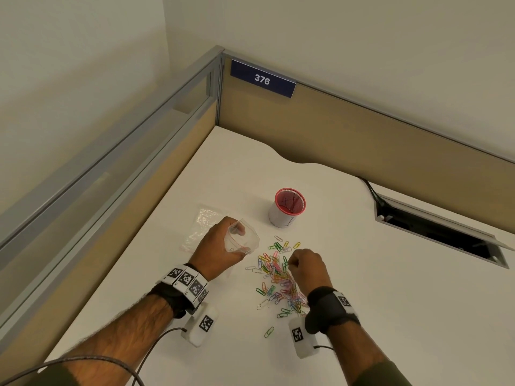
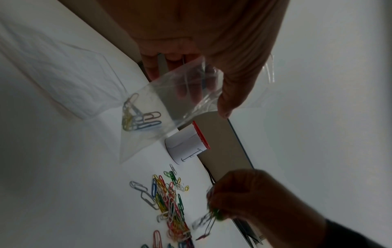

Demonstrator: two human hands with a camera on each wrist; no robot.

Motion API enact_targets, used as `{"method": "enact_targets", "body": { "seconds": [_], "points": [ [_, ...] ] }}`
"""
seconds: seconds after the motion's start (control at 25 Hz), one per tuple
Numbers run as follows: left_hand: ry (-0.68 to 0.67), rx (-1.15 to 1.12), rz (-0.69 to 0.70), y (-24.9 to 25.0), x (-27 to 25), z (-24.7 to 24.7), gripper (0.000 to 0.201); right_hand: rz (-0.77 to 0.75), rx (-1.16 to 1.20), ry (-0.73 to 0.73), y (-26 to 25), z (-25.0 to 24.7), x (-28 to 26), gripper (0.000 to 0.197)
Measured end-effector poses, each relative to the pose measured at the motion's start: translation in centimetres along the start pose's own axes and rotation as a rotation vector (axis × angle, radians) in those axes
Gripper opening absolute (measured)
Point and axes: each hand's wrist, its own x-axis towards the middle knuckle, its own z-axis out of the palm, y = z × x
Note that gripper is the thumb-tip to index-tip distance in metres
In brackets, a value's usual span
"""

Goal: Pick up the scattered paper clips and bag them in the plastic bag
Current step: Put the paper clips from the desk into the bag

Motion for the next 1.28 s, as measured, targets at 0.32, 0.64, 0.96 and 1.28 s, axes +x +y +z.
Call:
{"method": "enact_targets", "body": {
  "seconds": [0.32,0.64,0.96,1.28],
  "points": [
    [-0.025,0.004,0.013,0.4,0.1,0.9,0.047,-0.202,0.649,0.203,-7.9,-6.8,-1.6,0.007],
    [-0.029,-0.027,0.047,0.8,-0.1,0.8,0.048,-0.242,0.655,0.175,-10.8,-5.4,-2.1,0.004],
    [-0.014,-0.076,0.061,1.9,-0.1,0.9,0.042,-0.289,0.693,0.199,-10.0,-6.4,-2.8,0.008],
    [0.025,-0.102,0.019,1.1,-0.6,-0.1,0.042,0.049,0.360,0.248,0.2,-3.1,0.6,0.015]
  ]
}}
